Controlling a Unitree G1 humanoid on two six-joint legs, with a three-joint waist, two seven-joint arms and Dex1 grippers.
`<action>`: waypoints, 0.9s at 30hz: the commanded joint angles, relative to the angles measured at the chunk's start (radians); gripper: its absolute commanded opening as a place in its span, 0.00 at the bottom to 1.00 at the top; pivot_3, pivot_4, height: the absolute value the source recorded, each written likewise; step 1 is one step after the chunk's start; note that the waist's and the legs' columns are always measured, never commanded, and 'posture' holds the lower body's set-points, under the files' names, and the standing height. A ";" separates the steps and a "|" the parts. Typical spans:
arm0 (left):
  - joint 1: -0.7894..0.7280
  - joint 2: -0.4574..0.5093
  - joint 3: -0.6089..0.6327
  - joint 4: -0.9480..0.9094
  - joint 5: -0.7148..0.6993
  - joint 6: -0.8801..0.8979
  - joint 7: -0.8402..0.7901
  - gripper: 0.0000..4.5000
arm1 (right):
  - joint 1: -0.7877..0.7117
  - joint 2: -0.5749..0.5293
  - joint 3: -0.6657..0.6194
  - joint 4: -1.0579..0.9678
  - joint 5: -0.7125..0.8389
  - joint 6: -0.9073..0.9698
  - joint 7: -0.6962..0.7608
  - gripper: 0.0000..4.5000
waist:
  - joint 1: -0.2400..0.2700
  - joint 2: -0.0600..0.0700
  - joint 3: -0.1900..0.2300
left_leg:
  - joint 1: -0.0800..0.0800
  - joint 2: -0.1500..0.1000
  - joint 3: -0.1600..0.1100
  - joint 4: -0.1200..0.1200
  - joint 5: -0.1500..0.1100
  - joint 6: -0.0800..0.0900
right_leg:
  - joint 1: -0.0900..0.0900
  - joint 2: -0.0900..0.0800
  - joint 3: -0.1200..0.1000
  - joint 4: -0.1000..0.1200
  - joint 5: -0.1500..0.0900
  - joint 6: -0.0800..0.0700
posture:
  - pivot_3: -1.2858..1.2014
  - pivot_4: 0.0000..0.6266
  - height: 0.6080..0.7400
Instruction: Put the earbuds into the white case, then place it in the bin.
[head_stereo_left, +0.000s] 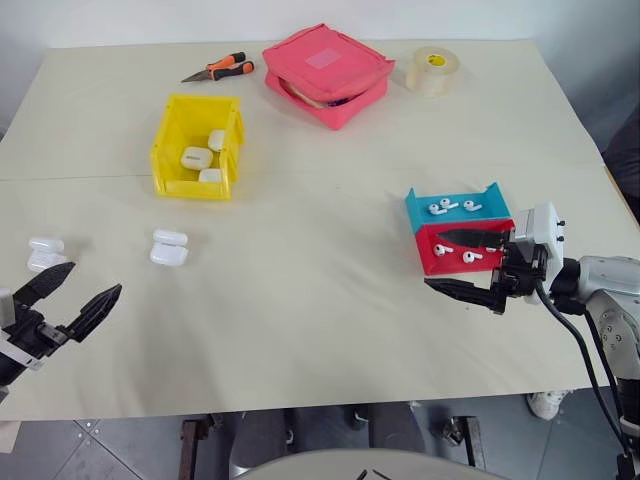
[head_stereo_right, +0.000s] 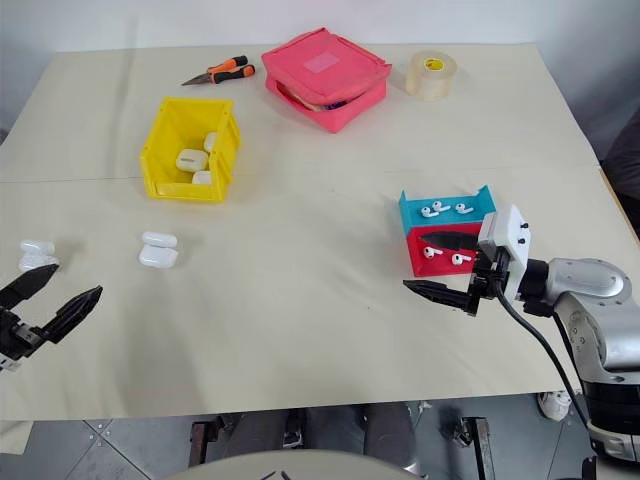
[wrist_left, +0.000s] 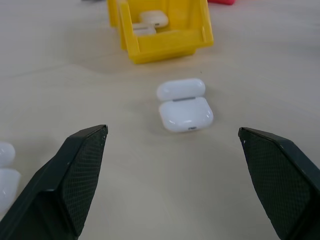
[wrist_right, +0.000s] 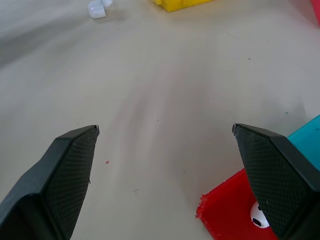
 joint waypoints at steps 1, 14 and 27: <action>-0.010 -0.009 0.017 -0.011 0.029 -0.046 0.030 0.99 | -0.009 0.001 -0.022 -0.021 0.016 -0.018 0.001 1.00 | -0.001 0.000 0.000 | 0.000 0.000 0.000 0.000 0.000 0.000 | 0.000 0.000 0.000 0.000 0.000 0.000 | 0.52 0.24 1.00; 0.136 -0.016 0.038 -0.297 -0.024 0.276 0.219 0.99 | -0.072 0.055 0.038 0.012 0.008 -0.032 0.014 1.00 | -0.005 0.000 0.000 | 0.000 0.000 0.000 0.000 0.000 0.000 | 0.000 0.000 0.001 0.000 0.000 0.000 | 0.52 0.24 1.00; 0.478 -0.193 0.243 -0.483 -0.134 0.293 0.146 0.99 | -0.257 0.133 0.110 0.211 -0.030 -0.149 0.114 1.00 | -0.003 0.000 0.000 | 0.002 0.002 0.001 0.001 -0.002 0.000 | 0.001 0.002 0.002 0.000 -0.001 -0.001 | 0.52 0.24 1.00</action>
